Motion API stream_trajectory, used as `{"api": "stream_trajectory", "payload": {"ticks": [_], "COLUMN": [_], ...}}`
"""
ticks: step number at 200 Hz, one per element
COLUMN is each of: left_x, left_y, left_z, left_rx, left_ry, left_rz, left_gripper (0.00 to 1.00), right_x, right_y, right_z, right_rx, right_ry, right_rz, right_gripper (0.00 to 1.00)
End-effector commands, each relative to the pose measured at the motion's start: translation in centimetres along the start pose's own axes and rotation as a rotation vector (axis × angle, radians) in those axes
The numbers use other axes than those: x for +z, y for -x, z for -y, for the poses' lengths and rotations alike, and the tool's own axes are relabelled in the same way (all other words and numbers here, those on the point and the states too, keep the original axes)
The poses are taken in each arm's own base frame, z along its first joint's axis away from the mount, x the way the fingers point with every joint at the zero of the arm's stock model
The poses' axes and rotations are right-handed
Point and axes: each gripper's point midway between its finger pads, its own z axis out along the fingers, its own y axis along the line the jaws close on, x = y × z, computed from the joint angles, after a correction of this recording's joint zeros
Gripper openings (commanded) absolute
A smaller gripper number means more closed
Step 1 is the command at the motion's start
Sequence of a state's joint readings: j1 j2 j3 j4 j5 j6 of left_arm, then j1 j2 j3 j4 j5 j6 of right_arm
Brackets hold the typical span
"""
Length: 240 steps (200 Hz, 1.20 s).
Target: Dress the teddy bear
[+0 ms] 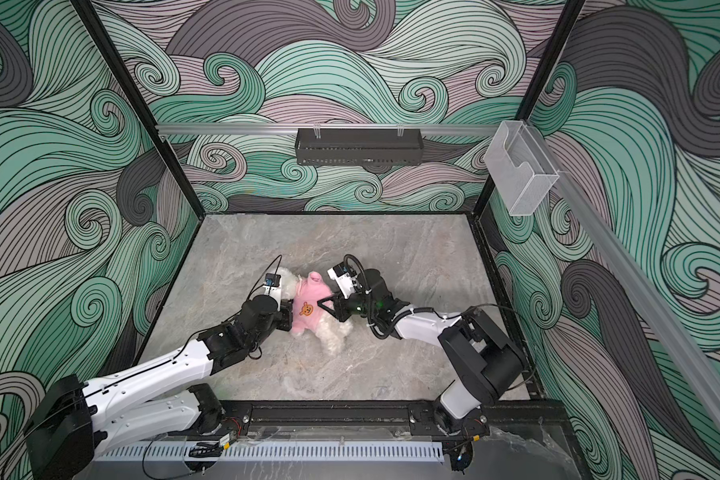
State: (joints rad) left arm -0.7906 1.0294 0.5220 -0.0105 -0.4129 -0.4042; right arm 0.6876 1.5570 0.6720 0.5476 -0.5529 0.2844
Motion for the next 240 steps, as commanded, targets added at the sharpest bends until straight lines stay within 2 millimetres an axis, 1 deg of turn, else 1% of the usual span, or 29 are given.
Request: {"api": "stream_trajectory", "payload": {"ticks": [1, 2, 4, 5, 7, 8, 13, 17, 22, 31, 39, 45, 50, 56, 65, 74, 79, 84, 91, 96, 106, 111, 118, 140, 156, 166, 190, 204, 240], "left_x": [-1.0, -1.1, -1.2, -1.3, -1.5, -1.5, -2.0, -2.4, -3.1, -4.2, -5.5, -6.3, -7.0, -7.8, -8.8, -9.7, -9.8, -10.1, -10.2, -10.4, -10.1, -10.1, -9.9, -8.9, -8.4, -7.9, -6.7, -6.4, -5.2], "left_y": [0.3, 0.2, 0.3, 0.3, 0.3, 0.5, 0.7, 1.0, 1.5, 2.0, 2.9, 3.5, 4.1, 4.7, 5.6, 6.0, 5.8, 6.2, 6.2, 6.1, 5.6, 5.5, 5.2, 4.5, 4.0, 4.0, 3.8, 3.6, 3.1], "left_z": [-0.1, -0.2, -0.1, -0.1, -0.2, -0.2, -0.3, -0.4, -0.6, -0.9, -1.5, -1.7, -1.5, -0.8, 0.3, 1.6, 2.1, 2.7, 3.4, 4.3, 5.4, 5.9, 6.7, 8.0, 8.6, 8.8, 9.2, 9.6, 9.6], "left_rx": [-0.025, -0.019, -0.014, -0.011, -0.005, -0.006, 0.001, 0.001, 0.000, 0.009, -0.007, -0.009, 0.002, 0.022, 0.078, 0.157, 0.205, 0.254, 0.328, 0.387, 0.480, 0.527, 0.587, 0.719, 0.801, 0.833, 0.872, 0.903, 0.962], "left_ry": [-0.006, -0.006, -0.013, -0.014, -0.016, -0.019, -0.023, -0.027, -0.035, -0.059, -0.065, -0.084, -0.118, -0.182, -0.260, -0.331, -0.357, -0.379, -0.417, -0.461, -0.522, -0.557, -0.601, -0.688, -0.737, -0.742, -0.755, -0.773, -0.770], "left_rz": [-0.016, -0.020, -0.017, -0.019, -0.021, -0.018, -0.016, -0.011, -0.004, -0.003, 0.022, 0.037, 0.054, 0.069, 0.089, 0.078, 0.055, 0.044, 0.019, -0.001, -0.046, -0.064, -0.088, -0.146, -0.169, -0.173, -0.184, -0.186, -0.208], "left_gripper": [0.40, 0.40, 0.49, 0.49, 0.56, 0.62, 0.70, 0.73, 0.77, 0.79, 0.82, 0.83, 0.82, 0.79, 0.72, 0.66, 0.63, 0.59, 0.51, 0.47, 0.41, 0.36, 0.31, 0.24, 0.20, 0.19, 0.17, 0.16, 0.14], "right_x": [-1.7, -1.8, -1.8, -1.8, -1.9, -1.9, -2.1, -2.3, -2.4, -2.8, -3.2, -3.4, -3.5, -3.6, -3.6, -3.5, -3.4, -3.3, -3.2, -3.1, -2.9, -2.9, -2.7, -2.5, -2.5, -2.6, -2.7, -2.7, -2.7], "right_y": [2.8, 2.7, 2.4, 2.3, 2.0, 1.9, 1.2, 0.8, 0.4, -0.3, -0.5, -0.6, -0.6, -0.6, -0.6, -0.7, -0.8, -0.9, -1.0, -1.1, -1.2, -1.2, -1.2, -1.4, -1.5, -1.4, -1.5, -1.6, -1.5], "right_z": [-1.2, -1.2, -1.0, -1.0, -0.9, -0.8, -0.6, -0.4, -0.1, 0.7, 1.0, 1.1, 1.1, 1.2, 0.9, 0.6, 0.4, 0.2, -0.1, -0.3, -0.7, -0.9, -1.1, -1.6, -2.0, -2.1, -2.3, -2.3, -2.5], "right_rx": [-0.326, -0.339, -0.358, -0.368, -0.387, -0.396, -0.441, -0.490, -0.519, -0.588, -0.638, -0.672, -0.694, -0.713, -0.740, -0.766, -0.780, -0.791, -0.799, -0.803, -0.811, -0.813, -0.815, -0.800, -0.787, -0.779, -0.768, -0.761, -0.749], "right_ry": [-0.011, -0.014, -0.020, -0.024, -0.031, -0.035, -0.049, -0.067, -0.084, -0.131, -0.161, -0.173, -0.181, -0.188, -0.185, -0.174, -0.167, -0.162, -0.152, -0.144, -0.132, -0.125, -0.118, -0.089, -0.072, -0.070, -0.058, -0.059, -0.054], "right_rz": [0.129, 0.126, 0.115, 0.111, 0.101, 0.096, 0.069, 0.047, 0.027, -0.004, -0.019, -0.025, -0.028, -0.032, -0.035, -0.044, -0.051, -0.054, -0.057, -0.058, -0.052, -0.046, -0.038, -0.021, -0.003, 0.006, 0.012, 0.016, 0.027], "right_gripper": [0.09, 0.08, 0.07, 0.06, 0.05, 0.04, 0.02, 0.00, 0.00, 0.00, 0.00, 0.00, 0.00, 0.00, 0.00, 0.00, 0.00, 0.00, 0.00, 0.00, 0.00, 0.00, 0.00, 0.00, 0.00, 0.00, 0.00, 0.00, 0.00]}}
